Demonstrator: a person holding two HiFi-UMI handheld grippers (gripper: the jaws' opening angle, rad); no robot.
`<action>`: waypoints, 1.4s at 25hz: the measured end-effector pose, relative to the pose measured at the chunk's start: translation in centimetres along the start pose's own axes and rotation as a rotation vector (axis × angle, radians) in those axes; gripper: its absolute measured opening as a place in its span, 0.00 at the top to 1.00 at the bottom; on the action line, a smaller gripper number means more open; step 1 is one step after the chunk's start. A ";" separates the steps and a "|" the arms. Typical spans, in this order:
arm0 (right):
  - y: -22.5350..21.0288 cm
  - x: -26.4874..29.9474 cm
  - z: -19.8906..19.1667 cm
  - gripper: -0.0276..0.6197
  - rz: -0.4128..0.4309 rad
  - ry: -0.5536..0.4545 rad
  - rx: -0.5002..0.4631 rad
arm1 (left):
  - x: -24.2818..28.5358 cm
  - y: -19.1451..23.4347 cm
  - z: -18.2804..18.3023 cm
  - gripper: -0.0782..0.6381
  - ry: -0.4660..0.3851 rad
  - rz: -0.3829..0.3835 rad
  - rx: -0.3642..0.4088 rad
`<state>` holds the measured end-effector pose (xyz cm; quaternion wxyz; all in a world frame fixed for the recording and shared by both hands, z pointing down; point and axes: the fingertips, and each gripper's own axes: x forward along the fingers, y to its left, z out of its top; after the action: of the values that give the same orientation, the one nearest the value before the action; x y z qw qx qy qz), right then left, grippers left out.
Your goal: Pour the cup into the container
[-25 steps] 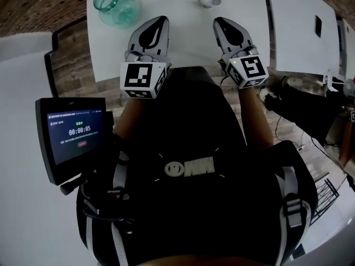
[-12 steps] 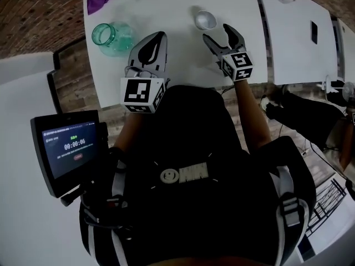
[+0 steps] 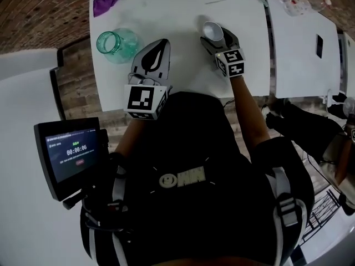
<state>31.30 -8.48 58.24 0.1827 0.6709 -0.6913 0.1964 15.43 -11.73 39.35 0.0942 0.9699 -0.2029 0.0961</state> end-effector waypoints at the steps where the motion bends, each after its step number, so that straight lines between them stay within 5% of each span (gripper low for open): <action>1: -0.1 0.2 0.1 0.41 -0.003 -0.004 -0.005 | -0.1 0.1 0.0 0.89 -0.001 0.006 -0.002; 3: -0.2 0.4 0.4 0.52 -0.010 -0.017 -0.027 | -0.2 0.3 0.0 0.89 -0.005 0.014 -0.007; 10: -0.8 0.0 2.4 0.55 -0.001 -0.049 -0.046 | -0.3 0.7 -0.1 0.89 -0.012 0.035 -0.010; 18: 0.5 -3.0 13.1 0.55 0.089 -0.139 -0.064 | -3.3 2.1 0.6 0.89 -0.040 0.086 -0.014; 27: 8.2 -2.3 21.9 0.55 0.273 -0.190 -0.251 | -7.4 5.1 0.7 0.89 -0.064 0.208 -0.036; 35: 16.3 1.0 25.2 0.55 0.432 -0.193 -0.407 | -12.0 8.0 0.0 0.89 -0.090 0.363 -0.063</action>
<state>15.26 -22.01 36.76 0.2011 0.4737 -0.8571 0.0236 1.36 -14.45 37.81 0.0966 0.9172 -0.3815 0.0614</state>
